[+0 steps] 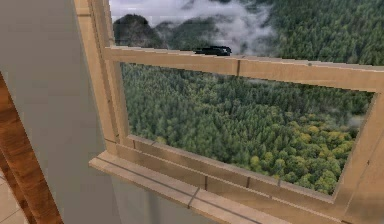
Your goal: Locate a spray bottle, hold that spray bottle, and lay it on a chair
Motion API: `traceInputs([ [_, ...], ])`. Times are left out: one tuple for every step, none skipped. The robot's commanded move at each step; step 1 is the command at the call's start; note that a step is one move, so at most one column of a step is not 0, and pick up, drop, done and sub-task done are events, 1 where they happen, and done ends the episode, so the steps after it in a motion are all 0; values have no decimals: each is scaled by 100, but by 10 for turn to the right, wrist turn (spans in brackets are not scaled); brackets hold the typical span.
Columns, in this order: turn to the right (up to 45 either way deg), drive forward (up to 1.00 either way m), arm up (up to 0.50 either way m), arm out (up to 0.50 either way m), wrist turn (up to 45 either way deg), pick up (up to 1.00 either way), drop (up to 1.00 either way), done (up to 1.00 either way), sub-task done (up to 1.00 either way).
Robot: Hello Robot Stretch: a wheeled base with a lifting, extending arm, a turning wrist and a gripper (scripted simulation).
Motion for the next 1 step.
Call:
traceInputs([
  [0, 0, 0, 0, -270, 0, 0, 0, 0],
])
